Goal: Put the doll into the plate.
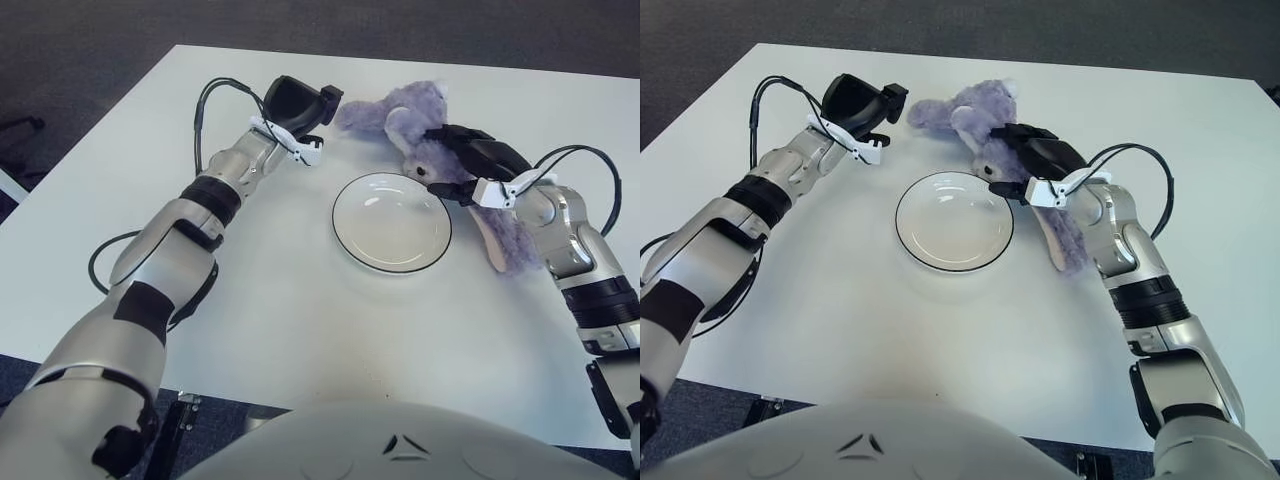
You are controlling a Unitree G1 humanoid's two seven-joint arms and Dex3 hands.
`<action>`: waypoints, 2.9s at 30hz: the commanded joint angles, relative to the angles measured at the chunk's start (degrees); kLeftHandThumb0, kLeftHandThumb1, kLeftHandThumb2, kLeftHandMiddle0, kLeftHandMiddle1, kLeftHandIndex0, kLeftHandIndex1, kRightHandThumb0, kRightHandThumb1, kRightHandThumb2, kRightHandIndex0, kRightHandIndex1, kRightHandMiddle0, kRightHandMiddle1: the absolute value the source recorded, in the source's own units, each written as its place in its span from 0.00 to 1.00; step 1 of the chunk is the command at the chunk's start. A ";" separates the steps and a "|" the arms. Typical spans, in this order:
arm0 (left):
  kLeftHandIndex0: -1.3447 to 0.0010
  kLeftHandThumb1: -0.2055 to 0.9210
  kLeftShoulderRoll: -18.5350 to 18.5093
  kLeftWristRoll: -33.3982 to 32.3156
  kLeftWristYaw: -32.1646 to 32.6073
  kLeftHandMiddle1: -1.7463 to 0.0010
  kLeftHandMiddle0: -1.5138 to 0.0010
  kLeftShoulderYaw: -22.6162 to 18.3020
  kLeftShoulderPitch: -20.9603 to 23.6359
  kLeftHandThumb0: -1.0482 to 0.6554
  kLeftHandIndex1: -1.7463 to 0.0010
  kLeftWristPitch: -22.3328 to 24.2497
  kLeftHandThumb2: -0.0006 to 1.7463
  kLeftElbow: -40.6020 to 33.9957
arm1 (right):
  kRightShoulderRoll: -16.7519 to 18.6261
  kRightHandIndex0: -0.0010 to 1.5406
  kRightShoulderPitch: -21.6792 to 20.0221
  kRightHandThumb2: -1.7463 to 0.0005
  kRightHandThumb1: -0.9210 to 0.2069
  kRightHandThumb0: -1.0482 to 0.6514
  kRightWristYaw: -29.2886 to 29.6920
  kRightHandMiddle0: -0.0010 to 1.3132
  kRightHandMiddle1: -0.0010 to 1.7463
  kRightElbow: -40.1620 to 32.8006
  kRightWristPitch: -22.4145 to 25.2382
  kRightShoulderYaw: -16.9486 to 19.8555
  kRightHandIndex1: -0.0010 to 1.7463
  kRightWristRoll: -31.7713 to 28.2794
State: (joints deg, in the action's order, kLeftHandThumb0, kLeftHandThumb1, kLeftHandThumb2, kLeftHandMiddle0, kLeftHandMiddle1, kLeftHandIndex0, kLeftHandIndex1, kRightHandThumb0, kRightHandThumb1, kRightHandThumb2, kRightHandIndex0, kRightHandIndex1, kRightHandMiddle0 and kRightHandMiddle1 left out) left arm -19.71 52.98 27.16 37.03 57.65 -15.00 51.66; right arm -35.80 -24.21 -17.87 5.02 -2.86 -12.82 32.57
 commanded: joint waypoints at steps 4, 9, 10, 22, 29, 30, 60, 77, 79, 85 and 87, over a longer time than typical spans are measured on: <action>0.46 0.35 -0.21 0.03 0.20 0.00 0.09 -0.30 -0.95 0.30 0.00 -0.35 0.84 -0.07 | 0.10 0.01 -1.35 0.58 0.00 0.00 0.16 0.00 0.39 3.70 1.08 -1.46 0.00 2.56; 0.46 0.36 -0.41 -0.25 0.63 0.00 0.09 -0.53 -1.15 0.30 0.00 -1.02 0.84 0.10 | 0.43 0.03 -2.33 0.56 0.00 0.00 0.00 0.00 0.41 4.64 3.22 -1.48 0.02 3.62; 0.46 0.36 -0.45 -0.20 0.79 0.00 0.09 -0.52 -1.17 0.30 0.00 -1.06 0.84 0.11 | 0.48 0.04 -2.41 0.56 0.00 0.00 -0.08 0.00 0.41 4.68 3.47 -1.48 0.02 3.67; 0.47 0.36 -0.37 -0.03 0.90 0.00 0.09 -0.38 -1.21 0.30 0.00 -1.36 0.84 0.53 | -0.30 0.01 -5.56 0.54 0.00 0.00 -1.11 0.00 0.44 9.20 6.47 -1.51 0.15 3.72; 0.47 0.36 -0.46 0.16 0.76 0.00 0.09 -0.32 -1.29 0.30 0.00 -1.04 0.84 0.33 | -1.26 0.00 -7.18 0.53 0.00 0.00 -1.22 0.00 0.46 12.57 6.00 -1.56 0.21 3.70; 0.47 0.36 -0.48 0.17 0.77 0.00 0.09 -0.31 -1.31 0.30 0.00 -1.01 0.84 0.30 | -1.35 0.00 -7.40 0.53 0.00 0.00 -1.10 0.00 0.46 13.21 5.87 -1.56 0.22 3.69; 0.47 0.36 0.03 -0.03 2.06 0.00 0.09 -0.65 -1.37 0.30 0.00 -2.49 0.84 0.79 | -2.35 0.00 -7.23 0.61 0.01 0.12 7.20 0.00 0.71 17.55 2.59 -2.67 0.47 5.85; 0.47 0.36 0.40 0.07 2.10 0.00 0.09 -0.72 -1.54 0.30 0.00 -2.17 0.83 0.74 | -1.39 0.09 -6.12 0.29 0.49 0.40 26.24 0.43 1.00 23.40 -1.21 -3.63 0.98 10.62; 0.47 0.37 0.32 0.47 2.63 0.00 0.09 -0.53 -1.59 0.30 0.00 -1.98 0.83 0.61 | -1.37 0.28 -6.30 0.21 0.62 0.53 31.34 0.51 1.00 25.11 -2.76 -4.25 0.93 12.23; 0.47 0.37 0.23 0.76 2.72 0.00 0.09 -0.41 -1.64 0.30 0.00 -1.88 0.83 0.45 | -1.64 0.48 -6.88 0.14 0.76 0.61 39.89 0.58 1.00 28.07 -6.72 -5.35 0.84 14.42; 0.47 0.37 0.19 0.59 2.39 0.00 0.09 -0.54 -1.80 0.30 0.00 -1.86 0.83 0.17 | -1.79 0.51 -6.97 0.13 0.78 0.61 41.78 0.59 1.00 28.65 -7.64 -5.59 0.81 14.91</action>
State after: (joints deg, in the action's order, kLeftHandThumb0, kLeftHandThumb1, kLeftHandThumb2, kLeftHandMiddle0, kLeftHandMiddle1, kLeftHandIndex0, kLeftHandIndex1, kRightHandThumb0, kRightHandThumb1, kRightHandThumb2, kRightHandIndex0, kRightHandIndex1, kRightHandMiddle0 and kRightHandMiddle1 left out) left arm -19.09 53.26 29.63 36.53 56.50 -17.05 52.26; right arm -37.07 -32.19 21.67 31.64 -9.09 -17.33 45.95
